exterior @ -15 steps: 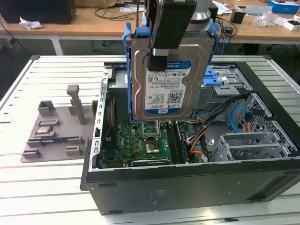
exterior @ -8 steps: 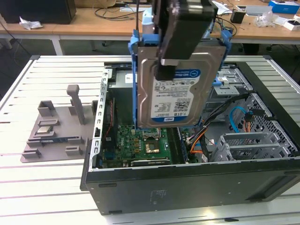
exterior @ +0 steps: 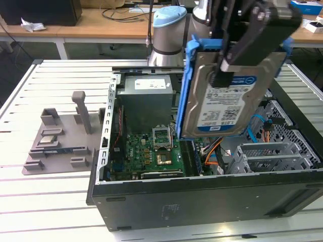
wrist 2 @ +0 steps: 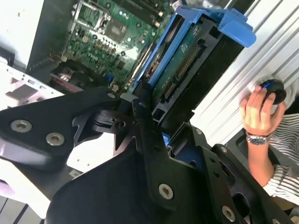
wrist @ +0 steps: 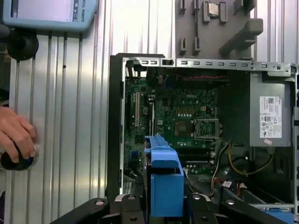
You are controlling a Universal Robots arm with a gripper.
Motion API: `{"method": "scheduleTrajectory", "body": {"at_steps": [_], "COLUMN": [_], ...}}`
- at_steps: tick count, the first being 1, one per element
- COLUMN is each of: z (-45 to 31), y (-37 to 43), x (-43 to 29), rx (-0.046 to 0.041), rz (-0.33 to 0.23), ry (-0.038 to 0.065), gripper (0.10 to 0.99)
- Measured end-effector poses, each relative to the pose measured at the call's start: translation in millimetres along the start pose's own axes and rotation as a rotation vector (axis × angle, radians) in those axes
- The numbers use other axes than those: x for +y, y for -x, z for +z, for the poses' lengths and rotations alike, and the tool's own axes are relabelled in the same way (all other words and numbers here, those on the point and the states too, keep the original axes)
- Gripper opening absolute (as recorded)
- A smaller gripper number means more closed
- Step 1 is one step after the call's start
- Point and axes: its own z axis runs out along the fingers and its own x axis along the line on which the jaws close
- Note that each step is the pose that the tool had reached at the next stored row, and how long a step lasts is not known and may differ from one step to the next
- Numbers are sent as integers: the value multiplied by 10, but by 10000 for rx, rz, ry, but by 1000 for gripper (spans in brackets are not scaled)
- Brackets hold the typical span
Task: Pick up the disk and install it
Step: 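Pick up the disk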
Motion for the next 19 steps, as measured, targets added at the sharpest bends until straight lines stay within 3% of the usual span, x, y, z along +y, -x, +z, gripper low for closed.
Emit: {"method": "scheduleTrajectory", "body": {"at_steps": [2,3,4,8,11,14,16,19], "z": [-2,-3,-3,-1,20,123,152,262], "y": [-2,-5,-7,-11,-17,-26,-29,-40], "x": [-87,-184,-234,-380,-585,-823,-912,-1207], "rx": [-1,-1,-2,-2,3,1,2,5], "rz": [-1,0,0,0,2,2,4,6], "ry": [2,3,3,9,51,111,130,187], "gripper": [369,369,369,369,369,369,369,369]}}
